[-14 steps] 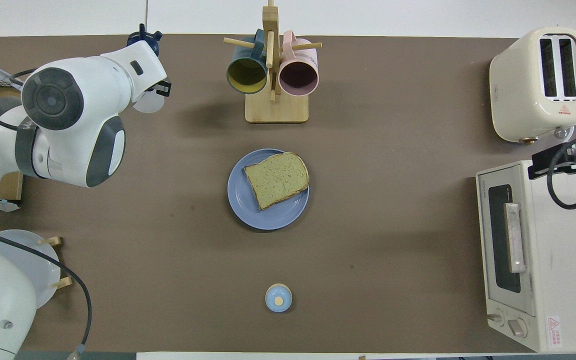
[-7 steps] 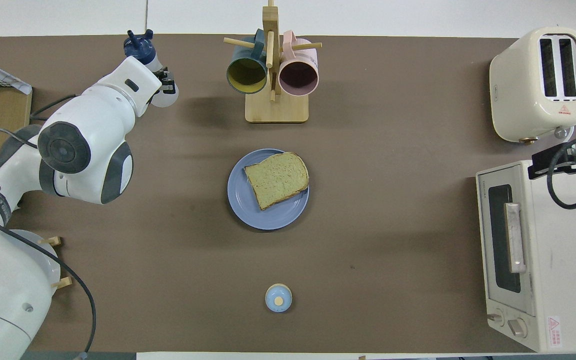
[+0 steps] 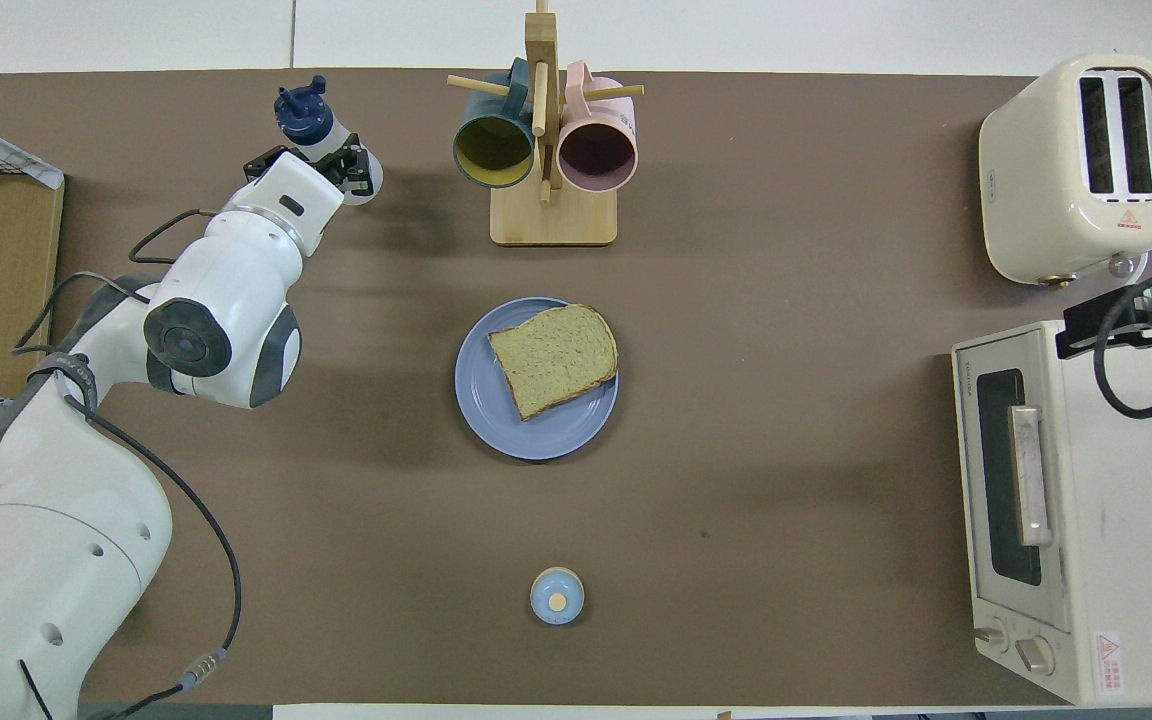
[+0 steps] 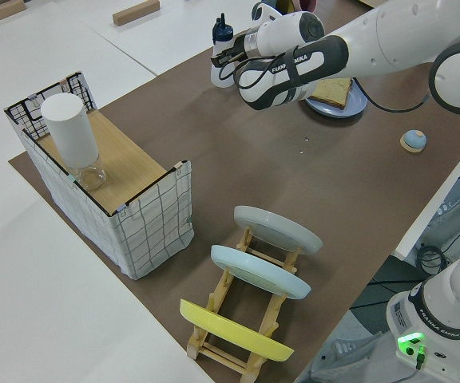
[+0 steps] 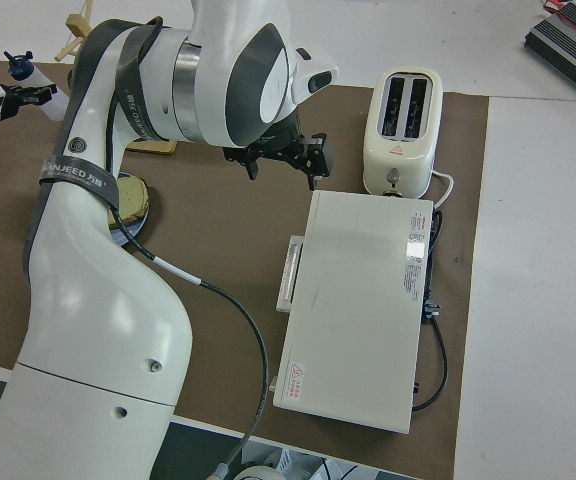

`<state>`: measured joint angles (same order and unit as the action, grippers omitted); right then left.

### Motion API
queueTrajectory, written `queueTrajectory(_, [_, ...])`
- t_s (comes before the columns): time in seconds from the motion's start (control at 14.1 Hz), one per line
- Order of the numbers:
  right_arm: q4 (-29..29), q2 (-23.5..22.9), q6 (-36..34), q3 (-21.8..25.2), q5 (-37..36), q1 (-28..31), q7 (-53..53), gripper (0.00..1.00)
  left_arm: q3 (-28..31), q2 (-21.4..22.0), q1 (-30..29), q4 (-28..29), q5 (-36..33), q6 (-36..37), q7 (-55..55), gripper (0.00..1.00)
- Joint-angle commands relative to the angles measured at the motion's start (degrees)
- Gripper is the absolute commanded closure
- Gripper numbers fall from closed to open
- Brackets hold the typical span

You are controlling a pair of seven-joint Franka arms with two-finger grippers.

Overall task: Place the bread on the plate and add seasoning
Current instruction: 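Carry the bottle back beside the mug rack with the left gripper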

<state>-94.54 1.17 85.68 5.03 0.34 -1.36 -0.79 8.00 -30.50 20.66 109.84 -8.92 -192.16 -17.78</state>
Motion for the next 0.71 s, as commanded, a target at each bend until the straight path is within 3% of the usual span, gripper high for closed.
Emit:
queueTrajectory(0.0, [-1.7, 1.4, 1.1, -0.2, -0.3, 0.3, 0.9, 0.0, 1.0, -1.3, -0.2, -0.1, 0.5, -3.8, 1.1, 1.0])
queueTrajectory(0.64, [-1.6, 1.4, 1.2, -0.1, -0.3, 0.3, 0.9, 0.0, 4.0, -4.1, 0.9, -1.2, -0.3, -6.9, 2.8, 1.0])
